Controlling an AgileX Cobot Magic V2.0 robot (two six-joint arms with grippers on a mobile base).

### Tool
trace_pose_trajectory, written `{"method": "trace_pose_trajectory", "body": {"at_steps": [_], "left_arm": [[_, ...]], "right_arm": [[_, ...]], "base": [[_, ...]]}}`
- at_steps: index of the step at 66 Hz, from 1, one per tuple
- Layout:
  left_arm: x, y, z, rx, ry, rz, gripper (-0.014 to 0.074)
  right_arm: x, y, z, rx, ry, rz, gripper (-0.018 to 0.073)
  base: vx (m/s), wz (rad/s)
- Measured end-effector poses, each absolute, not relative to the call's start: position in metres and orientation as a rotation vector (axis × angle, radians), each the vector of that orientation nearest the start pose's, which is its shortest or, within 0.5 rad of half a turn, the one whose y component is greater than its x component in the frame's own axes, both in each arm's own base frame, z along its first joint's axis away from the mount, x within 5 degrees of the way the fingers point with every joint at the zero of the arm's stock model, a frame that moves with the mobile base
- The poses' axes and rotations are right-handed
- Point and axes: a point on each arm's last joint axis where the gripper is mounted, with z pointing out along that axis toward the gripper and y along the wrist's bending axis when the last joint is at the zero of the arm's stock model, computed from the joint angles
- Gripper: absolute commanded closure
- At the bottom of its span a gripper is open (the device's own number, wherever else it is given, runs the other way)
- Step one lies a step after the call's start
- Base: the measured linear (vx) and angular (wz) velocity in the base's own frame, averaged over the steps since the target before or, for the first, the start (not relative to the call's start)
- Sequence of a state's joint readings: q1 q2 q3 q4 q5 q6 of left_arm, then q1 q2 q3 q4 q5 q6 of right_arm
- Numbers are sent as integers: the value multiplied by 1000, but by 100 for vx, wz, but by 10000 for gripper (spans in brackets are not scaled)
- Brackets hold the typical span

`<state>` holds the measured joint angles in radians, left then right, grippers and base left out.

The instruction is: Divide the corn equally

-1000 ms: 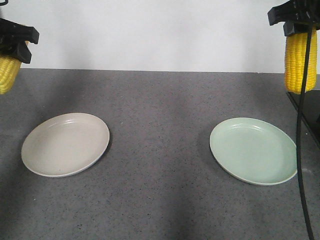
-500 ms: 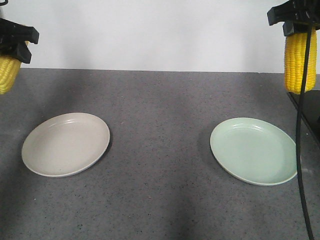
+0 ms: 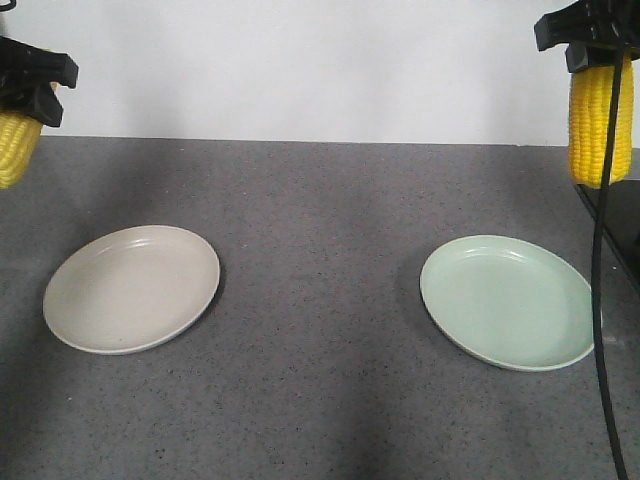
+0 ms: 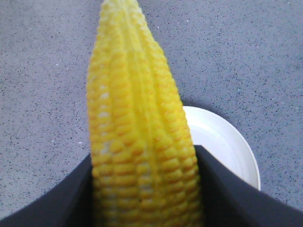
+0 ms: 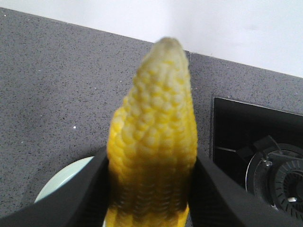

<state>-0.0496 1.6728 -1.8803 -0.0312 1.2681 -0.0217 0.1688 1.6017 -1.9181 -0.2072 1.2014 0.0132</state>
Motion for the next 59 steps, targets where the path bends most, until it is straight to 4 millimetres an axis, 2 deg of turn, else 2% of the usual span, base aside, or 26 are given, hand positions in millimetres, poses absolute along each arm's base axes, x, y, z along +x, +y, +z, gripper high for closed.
{"method": "trace_pose_trajectory", "body": {"at_steps": [16, 24, 43, 59], "left_arm": [[351, -20, 419, 35, 2545, -69, 432], [351, -20, 419, 35, 2545, -69, 432], [351, -20, 419, 35, 2545, -68, 432], [351, -20, 419, 35, 2545, -68, 432]], "right_arm": [[331, 39, 460, -169, 2330, -161, 372], [331, 44, 452, -198, 2407, -101, 372], [360, 59, 403, -200, 2575, 29, 372], [362, 59, 359, -165, 2727, 26, 369]], "base": [[0, 0], [0, 0], [0, 0], [0, 0]]}}
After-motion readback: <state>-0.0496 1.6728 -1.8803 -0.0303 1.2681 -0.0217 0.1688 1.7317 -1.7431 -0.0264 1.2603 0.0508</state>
